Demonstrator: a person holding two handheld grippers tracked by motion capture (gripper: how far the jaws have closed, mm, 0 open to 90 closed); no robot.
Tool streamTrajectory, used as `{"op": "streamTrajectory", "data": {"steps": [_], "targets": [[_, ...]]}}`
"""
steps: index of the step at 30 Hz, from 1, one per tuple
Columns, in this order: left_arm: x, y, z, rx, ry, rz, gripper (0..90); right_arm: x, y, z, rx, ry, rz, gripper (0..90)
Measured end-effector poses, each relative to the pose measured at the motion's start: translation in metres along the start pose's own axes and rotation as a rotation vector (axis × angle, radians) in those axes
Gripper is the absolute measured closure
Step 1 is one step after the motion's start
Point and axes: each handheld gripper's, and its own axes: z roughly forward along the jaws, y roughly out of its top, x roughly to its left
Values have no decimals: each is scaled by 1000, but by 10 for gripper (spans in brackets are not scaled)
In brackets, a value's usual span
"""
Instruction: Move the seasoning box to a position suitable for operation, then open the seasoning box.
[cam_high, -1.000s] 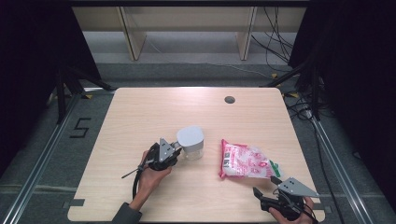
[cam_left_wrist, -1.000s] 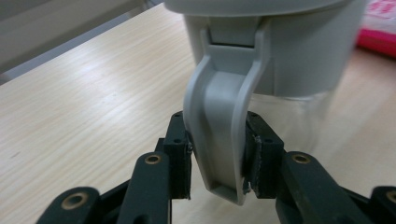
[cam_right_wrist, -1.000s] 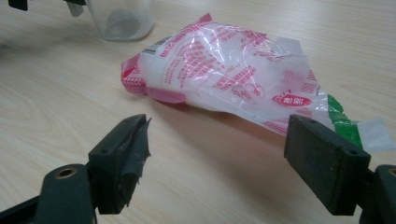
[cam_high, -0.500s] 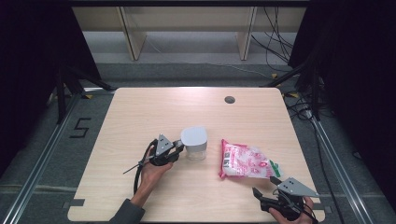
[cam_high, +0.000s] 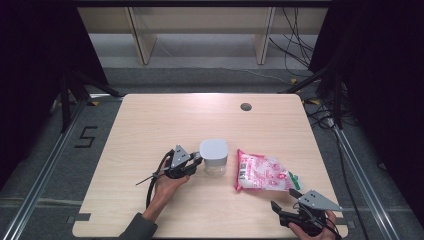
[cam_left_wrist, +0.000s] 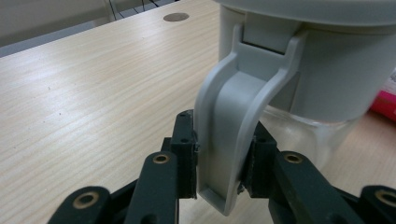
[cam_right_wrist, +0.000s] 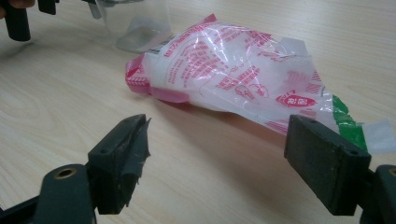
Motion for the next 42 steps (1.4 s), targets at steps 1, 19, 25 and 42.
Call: {"op": "streamTrajectory", "data": {"steps": [1, 19, 25, 42], "targets": [[0, 0, 2, -5, -6, -17, 707, 0, 0, 0, -2, 0, 0, 225], [5, -3, -29, 63, -50, -45, 367, 1, 1, 1, 9, -2, -3, 226], [3, 2, -43, 56, -89, -41, 403, 2, 2, 3, 8, 3, -9, 220], [3, 32, -69, -97, -85, -16, 866, 6, 5, 6, 6, 23, -34, 192]]}}
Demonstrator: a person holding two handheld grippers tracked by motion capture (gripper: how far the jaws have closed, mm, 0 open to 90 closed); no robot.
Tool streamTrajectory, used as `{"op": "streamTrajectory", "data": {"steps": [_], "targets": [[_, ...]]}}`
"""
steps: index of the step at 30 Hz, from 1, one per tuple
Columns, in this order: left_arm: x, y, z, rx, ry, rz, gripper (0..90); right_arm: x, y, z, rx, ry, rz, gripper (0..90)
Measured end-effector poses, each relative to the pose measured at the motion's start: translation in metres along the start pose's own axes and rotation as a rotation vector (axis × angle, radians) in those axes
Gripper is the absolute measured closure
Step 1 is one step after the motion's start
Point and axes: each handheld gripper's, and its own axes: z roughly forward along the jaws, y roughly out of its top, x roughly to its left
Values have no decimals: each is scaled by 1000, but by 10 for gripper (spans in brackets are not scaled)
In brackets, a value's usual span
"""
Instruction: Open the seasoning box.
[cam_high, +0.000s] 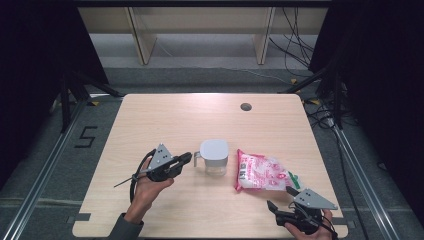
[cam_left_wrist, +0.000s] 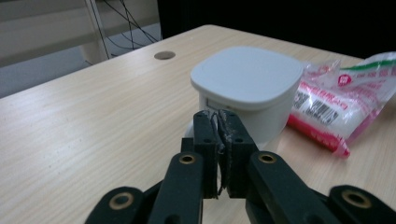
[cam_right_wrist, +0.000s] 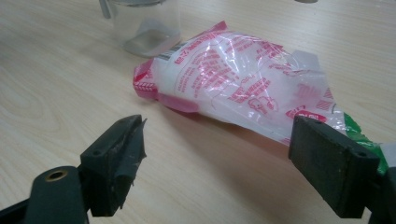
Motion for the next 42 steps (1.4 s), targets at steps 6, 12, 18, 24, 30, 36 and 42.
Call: {"op": "streamTrajectory", "data": {"steps": [6, 12, 18, 24, 30, 36, 42], "targets": [[-6, 12, 12, -21, -11, -1, 876, 0, 1, -2, -7, -5, 9, 202], [-7, 19, 26, -23, -21, 4, 876, 0, 1, 0, -16, 6, -7, 205], [-3, 18, 35, -19, -18, -12, 870, 1, 1, 2, -7, 8, -11, 223], [-1, 18, 34, -4, 0, -1, 866, 2, 2, 2, -23, 2, 22, 233], [-1, 17, 35, -16, -4, -19, 863, 9, 13, 11, -62, 10, -26, 193], [0, 15, 33, -17, -2, -28, 861, 26, 32, 26, -59, 55, -51, 315], [0, 14, 34, -29, -1, -51, 863, 26, 54, 53, -84, 112, -59, 577]]}}
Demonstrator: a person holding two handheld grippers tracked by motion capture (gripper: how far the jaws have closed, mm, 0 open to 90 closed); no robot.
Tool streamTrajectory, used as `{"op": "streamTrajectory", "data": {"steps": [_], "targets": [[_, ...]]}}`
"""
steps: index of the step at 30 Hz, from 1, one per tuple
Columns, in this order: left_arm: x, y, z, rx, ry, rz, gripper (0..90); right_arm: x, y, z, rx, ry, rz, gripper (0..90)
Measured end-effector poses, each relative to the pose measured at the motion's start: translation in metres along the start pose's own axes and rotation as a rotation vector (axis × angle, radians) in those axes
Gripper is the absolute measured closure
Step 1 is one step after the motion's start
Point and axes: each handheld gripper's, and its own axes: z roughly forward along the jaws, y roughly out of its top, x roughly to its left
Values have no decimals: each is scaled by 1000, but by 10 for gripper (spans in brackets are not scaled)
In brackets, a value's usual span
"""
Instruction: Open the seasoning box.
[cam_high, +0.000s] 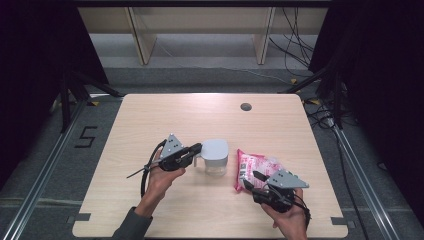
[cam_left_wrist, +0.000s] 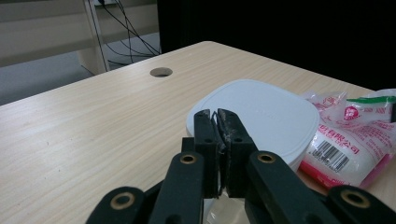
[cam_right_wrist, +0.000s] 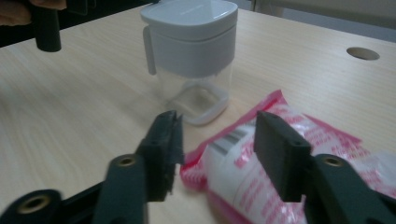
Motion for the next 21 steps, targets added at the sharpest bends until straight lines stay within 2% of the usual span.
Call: {"op": "streamTrajectory", "data": {"steps": [2, 4, 5, 6, 7, 8, 9, 10, 11, 12, 13, 14, 15, 19, 21], "targets": [[1, 0, 0, 1, 0, -2, 861, -1, 7, 9, 7, 20, 19, 695], [1, -1, -1, -3, 1, -4, 858, -3, 12, 18, -5, 32, 5, 759], [1, -1, -1, -3, 7, -11, 859, -5, 14, 22, -2, 28, -24, 786], [1, -2, -1, -8, 3, -10, 860, -4, 17, 26, 9, 31, -25, 811], [2, -2, -1, -9, 1, -1, 860, -6, 19, 30, -3, 28, -43, 835], [2, -2, 0, -11, 0, -4, 860, -5, 20, 33, 12, 28, -32, 851], [2, -2, 0, -12, 0, -9, 860, -7, 22, 39, -3, 40, -56, 871], [2, -2, 0, -11, -1, -15, 860, -7, 24, 41, -6, 47, -57, 881], [2, -2, 0, -10, -2, -13, 860, -5, 25, 43, 8, 49, -37, 888], [2, -2, 0, -13, 0, -22, 860, -6, 28, 46, -1, 50, -65, 896], [2, -2, 0, -12, -1, -21, 860, -6, 30, 49, -13, 43, -69, 900], [2, -2, 0, -12, -1, -22, 860, -6, 33, 51, -4, 56, -65, 900], [3, -2, 0, -13, -3, -12, 860, -4, 35, 53, -10, 46, -56, 900], [3, -3, 0, -12, -4, -12, 864, -4, 42, 61, -3, 34, -72, 900], [3, -3, -1, -13, -5, -12, 865, -5, 45, 64, -6, 47, -62, 900]]}}
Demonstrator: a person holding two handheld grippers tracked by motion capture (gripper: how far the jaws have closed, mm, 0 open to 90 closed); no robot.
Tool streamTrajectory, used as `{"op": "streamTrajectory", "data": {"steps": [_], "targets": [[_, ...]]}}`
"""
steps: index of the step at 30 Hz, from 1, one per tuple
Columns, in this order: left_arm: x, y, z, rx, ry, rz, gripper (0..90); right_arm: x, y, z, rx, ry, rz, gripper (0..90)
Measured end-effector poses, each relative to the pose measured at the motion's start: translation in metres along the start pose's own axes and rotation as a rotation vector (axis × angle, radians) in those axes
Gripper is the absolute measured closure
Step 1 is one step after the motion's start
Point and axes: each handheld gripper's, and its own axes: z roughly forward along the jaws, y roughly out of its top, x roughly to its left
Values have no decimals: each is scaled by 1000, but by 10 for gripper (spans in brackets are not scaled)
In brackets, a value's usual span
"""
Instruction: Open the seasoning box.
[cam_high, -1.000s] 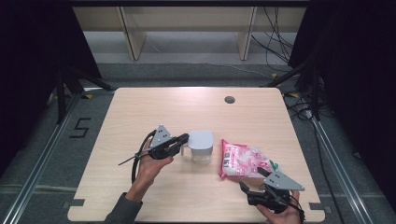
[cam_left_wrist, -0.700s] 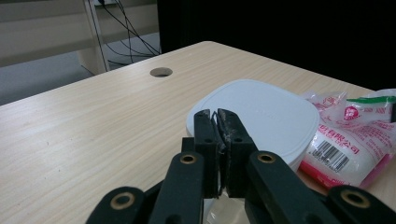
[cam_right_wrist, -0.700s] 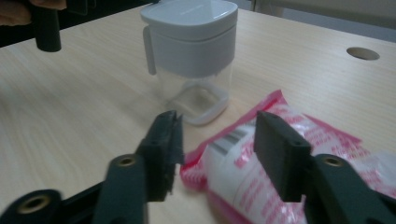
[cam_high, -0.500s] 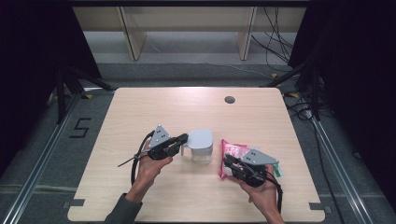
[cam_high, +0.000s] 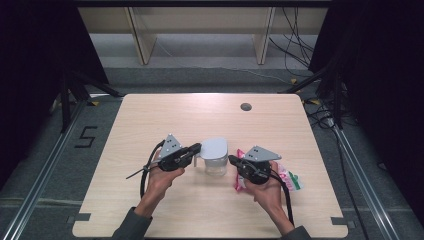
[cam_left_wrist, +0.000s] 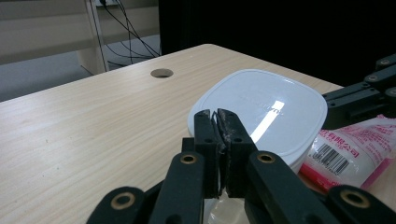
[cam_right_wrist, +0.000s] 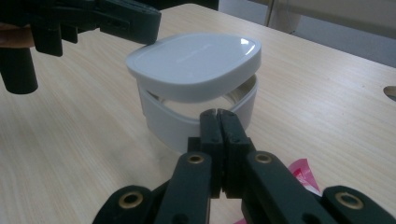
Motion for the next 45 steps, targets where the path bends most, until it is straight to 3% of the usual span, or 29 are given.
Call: {"op": "streamTrajectory", "data": {"steps": [2, 3, 5, 7, 13, 14, 15, 17, 19, 20, 22, 25, 27, 28, 29, 32, 33, 36, 37, 38, 39, 42, 43, 45], "targets": [[-1, 0, 0, 0, 3, -12, 866, -2, 1, 2, -4, 9, 3, 900], [0, 0, 0, 0, 2, -12, 866, -1, 1, 2, 6, 9, 32, 900], [0, 0, 0, -2, 1, -14, 867, -4, 1, 4, 3, 21, 9, 900], [0, -1, 0, -4, 0, -9, 867, -4, 1, 4, 0, 26, 36, 900], [2, -2, -1, -7, -2, -26, 847, -4, 8, 4, -19, 24, 7, 900], [3, -2, -1, -10, -6, -25, 812, -1, 10, 3, -7, 32, 24, 900], [2, -2, -1, -19, -11, -43, 775, -2, 11, 4, -22, 29, 1, 900], [2, -3, -4, -13, -12, -58, 711, -1, 13, 6, -29, 57, 2, 900], [1, -3, -8, -13, -29, -56, 637, 1, 14, 8, -21, 50, 25, 900], [1, -3, -11, -13, -31, -53, 625, 0, 16, 9, -27, 40, -6, 900], [2, -4, -18, -15, -22, -60, 571, 4, 18, 10, -23, 55, 25, 900], [1, -5, -28, -14, -24, -50, 549, 5, 23, 9, -34, 52, 12, 900], [0, -7, -34, 0, -23, -19, 537, 8, 25, 9, -33, 60, 20, 900], [-2, -9, -36, 5, -27, -24, 528, 6, 26, 11, -39, 61, -14, 900], [-4, -11, -38, 15, -28, -25, 523, 8, 27, 11, -35, 55, 10, 900], [-6, -19, -43, 44, -37, -5, 501, 10, 29, 15, -53, 56, -10, 900], [-7, -21, -44, 50, -36, -11, 492, 12, 29, 16, -47, 72, 14, 900], [-7, -28, -47, 67, -43, -23, 475, 14, 33, 18, -49, 78, -6, 900], [-7, -28, -47, 67, -43, -23, 470, 17, 34, 18, -55, 71, 12, 900], [-8, -32, -48, 73, -51, -23, 469, 17, 35, 17, -50, 68, 2, 900], [-9, -35, -48, 77, -47, -25, 468, 18, 36, 19, -78, 54, -9, 900], [-10, -39, -51, 96, -44, -20, 457, 20, 39, 21, -55, 68, -9, 900], [-9, -40, -52, 94, -42, -22, 457, 20, 40, 24, -77, 65, -49, 900], [-7, -43, -54, 94, -43, -26, 454, 25, 42, 26, -55, 75, -14, 900]]}}
